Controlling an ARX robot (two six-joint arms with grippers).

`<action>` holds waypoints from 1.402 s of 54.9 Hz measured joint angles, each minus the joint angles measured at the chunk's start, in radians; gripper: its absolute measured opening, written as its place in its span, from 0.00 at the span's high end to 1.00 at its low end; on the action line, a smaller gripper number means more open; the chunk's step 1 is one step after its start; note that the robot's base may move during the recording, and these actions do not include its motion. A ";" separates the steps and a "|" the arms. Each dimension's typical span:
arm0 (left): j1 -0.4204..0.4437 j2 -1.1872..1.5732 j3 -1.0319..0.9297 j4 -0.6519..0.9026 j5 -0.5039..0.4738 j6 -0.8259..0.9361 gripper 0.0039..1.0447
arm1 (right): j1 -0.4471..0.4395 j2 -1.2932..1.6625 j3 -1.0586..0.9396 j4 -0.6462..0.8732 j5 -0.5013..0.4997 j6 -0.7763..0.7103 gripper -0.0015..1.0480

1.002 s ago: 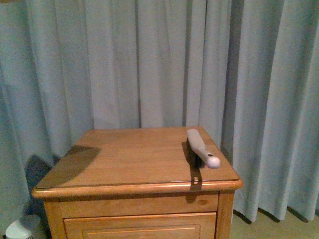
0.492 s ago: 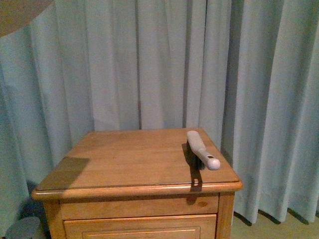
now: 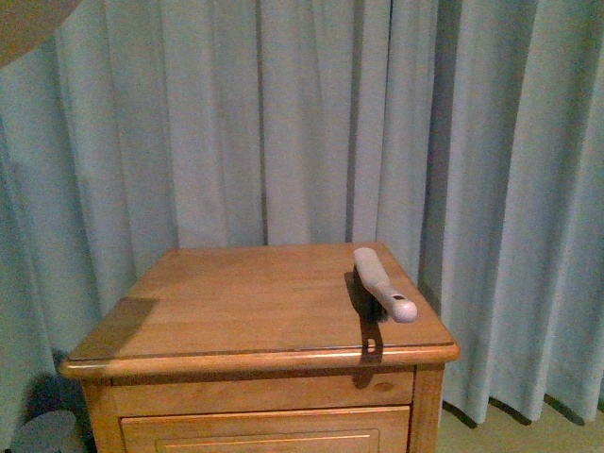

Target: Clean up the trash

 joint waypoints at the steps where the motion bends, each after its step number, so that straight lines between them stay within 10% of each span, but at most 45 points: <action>1: 0.000 0.000 0.000 0.000 0.000 -0.001 0.75 | 0.000 0.000 0.000 0.000 0.000 0.000 0.07; 13: 0.000 0.000 0.000 0.000 0.000 -0.007 0.75 | 0.000 0.000 0.000 0.000 0.001 -0.001 0.07; 23: 0.000 0.000 0.000 0.000 0.000 -0.007 0.75 | 0.076 0.113 0.011 -0.007 0.319 -0.136 0.07; 42: 0.001 0.000 0.000 0.000 0.001 -0.008 0.75 | 0.055 0.797 0.445 0.114 0.216 -0.016 0.07; 77: 0.001 0.002 0.000 0.000 0.000 -0.008 0.75 | 0.256 1.793 1.471 -0.358 0.221 0.272 0.07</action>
